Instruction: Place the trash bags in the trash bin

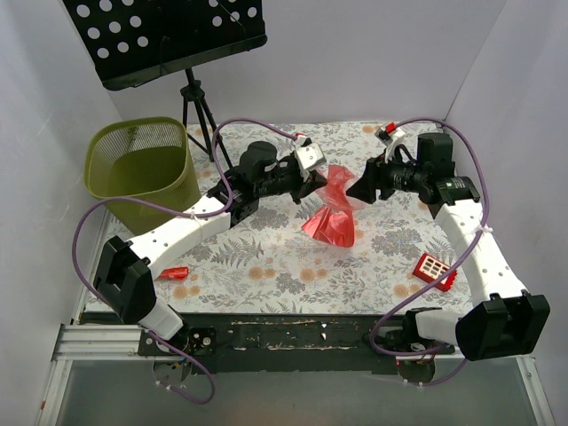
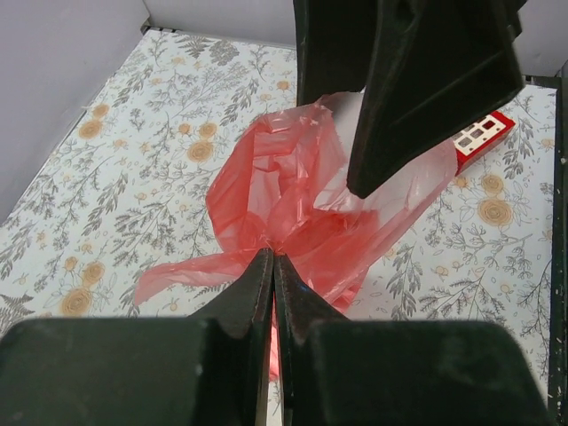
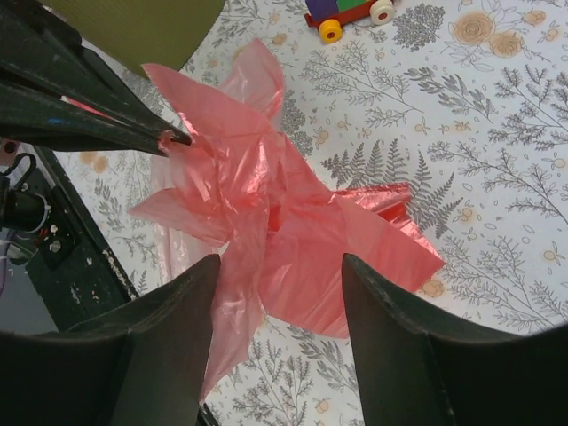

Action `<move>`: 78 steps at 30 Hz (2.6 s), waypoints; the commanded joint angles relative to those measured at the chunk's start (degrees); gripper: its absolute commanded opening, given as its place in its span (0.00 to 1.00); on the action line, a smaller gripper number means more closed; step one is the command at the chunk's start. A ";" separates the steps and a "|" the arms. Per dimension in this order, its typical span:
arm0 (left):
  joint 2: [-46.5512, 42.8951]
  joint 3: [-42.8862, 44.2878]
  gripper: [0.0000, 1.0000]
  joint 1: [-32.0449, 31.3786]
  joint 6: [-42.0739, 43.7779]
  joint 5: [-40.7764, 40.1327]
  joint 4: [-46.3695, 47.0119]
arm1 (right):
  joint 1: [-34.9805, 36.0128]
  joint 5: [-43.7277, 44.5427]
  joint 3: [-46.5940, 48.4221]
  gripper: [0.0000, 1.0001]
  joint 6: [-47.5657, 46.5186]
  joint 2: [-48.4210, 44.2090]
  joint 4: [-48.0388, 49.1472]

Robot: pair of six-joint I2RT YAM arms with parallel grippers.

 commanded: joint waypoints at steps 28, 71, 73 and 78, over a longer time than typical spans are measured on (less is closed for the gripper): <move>-6.29 -0.77 0.48 0.07 -1.85 -6.36 5.10 | -5.76 5.91 -1.56 0.01 11.17 -2.19 5.39; 20.94 16.54 0.81 -1.42 -13.11 2.89 13.46 | -4.36 1.43 -3.67 0.01 -0.16 -8.61 -1.29; 23.84 17.95 0.81 -1.60 -11.97 -0.28 14.07 | -4.36 0.90 -2.88 0.01 -0.60 -8.34 -1.90; 25.79 17.08 0.81 -1.51 -9.41 -10.72 16.62 | -4.36 3.53 -0.42 0.01 -1.83 -8.08 -3.66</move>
